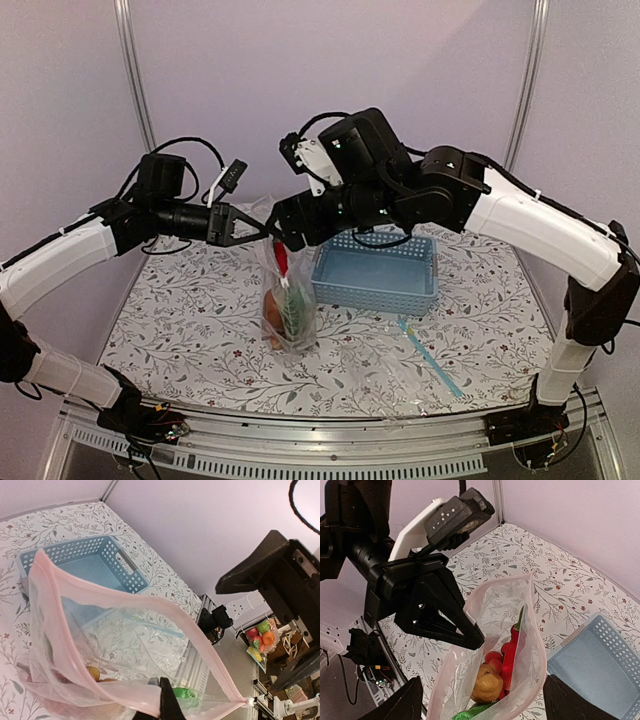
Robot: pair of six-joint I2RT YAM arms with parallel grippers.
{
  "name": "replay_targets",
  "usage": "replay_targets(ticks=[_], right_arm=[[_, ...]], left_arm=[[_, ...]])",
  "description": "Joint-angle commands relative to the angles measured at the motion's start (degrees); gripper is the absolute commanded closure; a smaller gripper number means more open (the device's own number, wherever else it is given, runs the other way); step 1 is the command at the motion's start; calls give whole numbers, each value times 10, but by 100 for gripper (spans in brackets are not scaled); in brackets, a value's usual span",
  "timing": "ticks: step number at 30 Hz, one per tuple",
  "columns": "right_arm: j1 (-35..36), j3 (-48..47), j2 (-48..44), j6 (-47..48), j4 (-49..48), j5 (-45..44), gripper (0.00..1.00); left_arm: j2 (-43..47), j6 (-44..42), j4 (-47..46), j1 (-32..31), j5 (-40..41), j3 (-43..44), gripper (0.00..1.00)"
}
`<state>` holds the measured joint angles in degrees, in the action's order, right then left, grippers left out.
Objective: Place the food in the zip-top bag and seal the zipper
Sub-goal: Place the fake vegetable in the zipper food storage bag.
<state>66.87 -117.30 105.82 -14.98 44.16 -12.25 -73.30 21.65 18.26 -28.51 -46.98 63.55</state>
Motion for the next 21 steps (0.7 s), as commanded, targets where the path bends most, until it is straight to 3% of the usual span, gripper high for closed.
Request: replay_targets(ticks=[1, 11, 21], right_arm=[[8, 76, -63, 10, -83, 15, 17], [103, 310, -191, 44, -264, -94, 22], [167, 387, -160, -39, -324, -222, 30]], left_arm=[[11, -7, -9, -5, 17, -4, 100], [21, -2, -10, -2, 42, -8, 100], [24, 0, -14, -1, 47, -11, 100]])
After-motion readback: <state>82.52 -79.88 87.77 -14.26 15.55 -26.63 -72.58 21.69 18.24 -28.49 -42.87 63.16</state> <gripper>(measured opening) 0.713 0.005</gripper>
